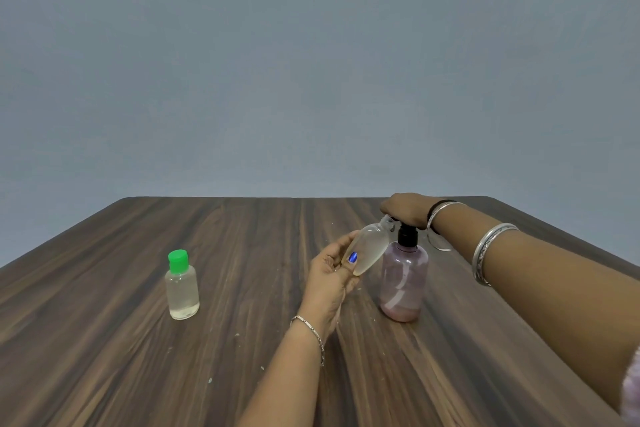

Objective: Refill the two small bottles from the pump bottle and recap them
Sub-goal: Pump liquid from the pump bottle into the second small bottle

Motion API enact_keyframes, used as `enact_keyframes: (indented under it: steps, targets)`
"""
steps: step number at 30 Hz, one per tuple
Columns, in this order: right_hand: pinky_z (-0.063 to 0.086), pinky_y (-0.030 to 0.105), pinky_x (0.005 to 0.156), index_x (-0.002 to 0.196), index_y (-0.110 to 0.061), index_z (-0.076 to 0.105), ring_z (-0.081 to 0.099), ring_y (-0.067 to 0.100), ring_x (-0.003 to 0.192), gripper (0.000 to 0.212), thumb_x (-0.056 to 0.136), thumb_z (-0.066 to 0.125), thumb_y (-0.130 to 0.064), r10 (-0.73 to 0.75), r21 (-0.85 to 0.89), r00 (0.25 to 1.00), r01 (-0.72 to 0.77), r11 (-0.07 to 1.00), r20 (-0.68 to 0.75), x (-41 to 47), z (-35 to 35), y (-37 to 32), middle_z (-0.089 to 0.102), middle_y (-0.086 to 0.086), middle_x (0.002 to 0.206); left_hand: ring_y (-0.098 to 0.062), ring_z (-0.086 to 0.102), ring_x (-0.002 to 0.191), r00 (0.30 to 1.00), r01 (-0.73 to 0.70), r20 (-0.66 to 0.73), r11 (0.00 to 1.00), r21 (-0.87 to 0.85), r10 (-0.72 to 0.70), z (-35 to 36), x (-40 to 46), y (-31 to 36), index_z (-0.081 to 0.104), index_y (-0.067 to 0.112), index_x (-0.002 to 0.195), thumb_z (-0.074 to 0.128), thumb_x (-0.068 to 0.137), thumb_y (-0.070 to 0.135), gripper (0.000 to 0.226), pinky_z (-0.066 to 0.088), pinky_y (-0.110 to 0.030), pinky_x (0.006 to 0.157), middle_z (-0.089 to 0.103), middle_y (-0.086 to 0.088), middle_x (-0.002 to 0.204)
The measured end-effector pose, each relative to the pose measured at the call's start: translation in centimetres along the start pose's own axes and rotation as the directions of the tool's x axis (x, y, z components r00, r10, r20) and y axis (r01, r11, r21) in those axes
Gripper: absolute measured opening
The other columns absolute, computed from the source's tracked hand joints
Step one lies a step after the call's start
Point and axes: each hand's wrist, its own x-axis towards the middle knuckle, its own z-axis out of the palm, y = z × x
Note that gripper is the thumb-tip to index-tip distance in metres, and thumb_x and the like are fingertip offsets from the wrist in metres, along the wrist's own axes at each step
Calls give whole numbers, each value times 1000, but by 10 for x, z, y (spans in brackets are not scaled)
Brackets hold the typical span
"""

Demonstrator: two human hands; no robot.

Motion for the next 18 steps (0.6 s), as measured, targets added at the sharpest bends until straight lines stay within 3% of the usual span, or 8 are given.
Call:
enact_keyframes:
  steps: [4, 11, 18]
  targets:
    - [19, 21, 48, 60, -13, 24, 19, 15, 53, 36, 92, 33, -2, -29, 102, 997, 21, 995, 72, 3, -7, 0, 29, 2, 62, -9, 66, 97, 1000, -7, 9, 1000, -8, 7, 0, 1, 1, 65, 25, 98, 50, 89, -6, 36, 50, -32, 88, 72, 13, 94]
    - [22, 19, 44, 58, -13, 33, 26, 14, 48, 37, 96, 30, -11, -39, 187, 996, 24, 982, 76, -7, -22, -3, 37, -1, 56, -9, 66, 95, 999, -21, 25, 999, -49, 22, -2, 2, 2, 65, 22, 100, 51, 89, -5, 32, 53, -23, 79, 72, 8, 97]
    - [20, 20, 46, 60, -11, 32, 24, 14, 48, 35, 95, 30, -7, -43, 274, 998, 28, 961, 49, -11, -20, -4, 41, -1, 55, -8, 66, 96, 999, -29, 28, 999, -35, 30, -1, 4, 0, 65, 23, 101, 51, 89, -4, 32, 53, -21, 78, 71, 8, 101]
